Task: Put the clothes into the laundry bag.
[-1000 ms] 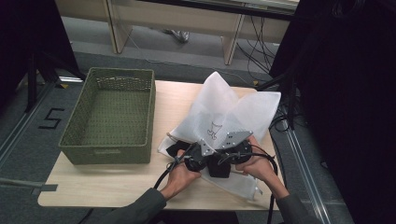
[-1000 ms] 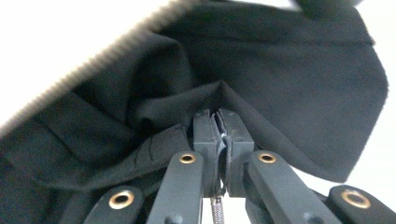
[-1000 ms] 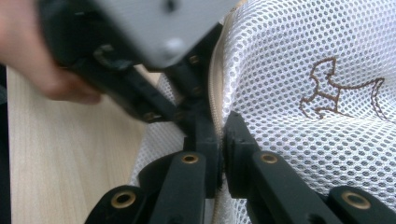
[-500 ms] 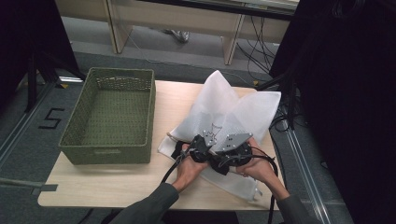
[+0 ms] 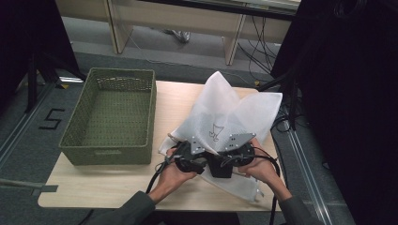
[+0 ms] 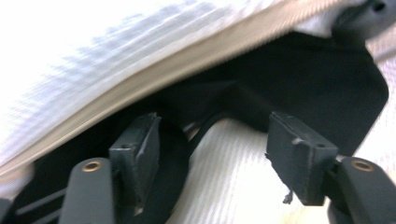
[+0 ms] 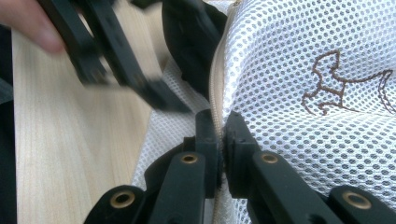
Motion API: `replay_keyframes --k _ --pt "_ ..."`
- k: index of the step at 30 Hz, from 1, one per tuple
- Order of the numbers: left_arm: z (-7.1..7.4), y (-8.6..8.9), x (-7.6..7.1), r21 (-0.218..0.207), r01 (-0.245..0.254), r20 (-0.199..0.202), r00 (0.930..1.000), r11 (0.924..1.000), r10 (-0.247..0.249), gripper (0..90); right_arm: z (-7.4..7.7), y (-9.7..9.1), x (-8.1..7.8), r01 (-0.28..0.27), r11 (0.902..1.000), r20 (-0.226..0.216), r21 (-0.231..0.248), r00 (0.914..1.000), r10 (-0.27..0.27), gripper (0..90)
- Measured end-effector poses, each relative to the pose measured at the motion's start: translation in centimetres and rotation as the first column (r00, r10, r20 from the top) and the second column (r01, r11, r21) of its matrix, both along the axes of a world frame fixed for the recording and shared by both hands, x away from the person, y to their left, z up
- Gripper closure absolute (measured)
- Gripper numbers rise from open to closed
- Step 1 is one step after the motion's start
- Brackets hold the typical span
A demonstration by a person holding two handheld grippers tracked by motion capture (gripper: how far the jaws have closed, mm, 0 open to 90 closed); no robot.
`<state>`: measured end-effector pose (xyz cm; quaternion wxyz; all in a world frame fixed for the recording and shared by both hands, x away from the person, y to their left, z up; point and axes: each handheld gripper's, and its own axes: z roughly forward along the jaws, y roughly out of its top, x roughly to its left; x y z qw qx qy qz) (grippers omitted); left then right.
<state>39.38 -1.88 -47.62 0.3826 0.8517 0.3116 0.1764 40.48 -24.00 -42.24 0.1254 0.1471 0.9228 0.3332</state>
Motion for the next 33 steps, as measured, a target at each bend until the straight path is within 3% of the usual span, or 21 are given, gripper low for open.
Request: replay_keyframes --k 2,5,6,7,8,10,13,15,16,18,20,24,25,27,28,30,32,33 --pt "0.0 0.9 -0.2 -0.02 -0.024 -0.013 0.9996 0.9995 0.024 28.6 0.0 0.0 0.0 0.007 0.9999 -0.002 0.008 1.0 -0.007 86.6" --pt "-0.3 2.7 0.1 0.035 -0.02 -0.05 0.9985 0.9992 0.022 24.0 0.0 0.0 0.0 0.004 0.9999 -0.007 0.012 1.0 -0.003 86.6" --pt "-0.8 2.8 0.2 0.018 -0.043 -0.072 0.9964 0.9989 0.044 23.4 0.0 0.0 0.0 0.007 0.9999 -0.004 0.009 1.0 -0.007 86.6" --pt "-1.0 2.9 0.3 0.029 -0.042 -0.068 0.9967 0.9987 0.044 22.7 0.0 0.0 0.0 0.007 1.0 -0.005 0.002 1.0 -0.007 86.6" --pt "-1.3 2.7 0.4 0.025 -0.061 -0.089 0.994 0.9978 0.063 22.4 0.0 0.0 0.1 -0.004 1.0 -0.009 0.004 1.0 0.004 86.5" --pt "-1.7 2.4 0.7 0.039 -0.047 -0.081 0.9954 0.9982 0.05 22.8 0.1 0.0 0.0 0.003 1.0 -0.008 0.001 1.0 -0.003 86.5" --pt "-2.3 2.1 1.4 0.024 -0.054 -0.099 0.9935 0.9982 0.057 39.8 0.1 0.0 -0.1 -0.004 1.0 -0.008 0.0 1.0 0.004 86.5" --pt "-2.6 2.0 2.0 0.027 -0.035 -0.09 0.9953 0.999 0.037 62.0 0.1 0.0 -0.1 -0.01 1.0 -0.012 0.0 0.9999 0.01 86.6" --pt "-2.7 1.9 2.1 0.011 -0.049 -0.107 0.993 0.9987 0.05 67.1 0.0 0.1 -0.1 -0.02 0.9998 -0.003 0.003 0.9998 0.02 86.6" --pt "-2.8 1.3 2.6 0.02 -0.04 -0.082 0.9958 0.999 0.041 77.8 0.0 0.1 -0.1 -0.03 0.9996 -0.008 -0.002 0.9995 0.03 86.6" --pt "-2.8 0.4 3.0 0.027 -0.042 -0.069 0.9966 0.9987 0.044 82.7 -0.1 0.2 -0.3 -0.028 0.9995 -0.015 -0.011 0.9995 0.028 86.6" --pt "-2.6 -1.0 3.8 0.025 -0.049 -0.036 0.9981 0.9985 0.05 84.5 -0.1 0.3 -0.4 -0.031 0.9993 -0.014 -0.02 0.9994 0.03 86.7" --pt "-2.6 -1.4 4.0 0.001 -0.058 -0.037 0.9976 0.9983 0.058 84.6 -0.1 0.3 -0.4 -0.037 0.9992 -0.026 -0.015 0.999 0.036 86.7" --pt "-2.4 -1.9 4.4 0.012 -0.053 -0.024 0.9983 0.9985 0.053 84.4 -0.2 0.4 -0.4 -0.056 0.9983 -0.019 -0.015 0.9983 0.056 86.7" --pt "-2.6 -2.4 4.4 -0.031 -0.085 -0.021 0.9962 0.9959 0.085 84.3 -0.2 0.3 -0.4 -0.052 0.9985 -0.021 -0.017 0.9984 0.052 86.7" --pt "-2.8 -2.8 4.8 -0.03 -0.077 -0.008 0.997 0.9966 0.077 83.8 -0.3 0.3 -0.4 -0.044 0.9989 -0.028 -0.016 0.9986 0.044 86.7" --pt "-3.0 -3.0 5.0 -0.044 -0.087 -0.02 0.996 0.9952 0.087 82.8 -0.3 0.2 -0.3 -0.042 0.9988 -0.029 -0.023 0.9987 0.042 86.7" --pt "-3.1 -3.0 5.0 -0.052 -0.087 -0.03 0.9959 0.9949 0.085 77.6 -0.4 0.2 -0.3 -0.042 0.9988 -0.033 -0.023 0.9986 0.041 86.7"
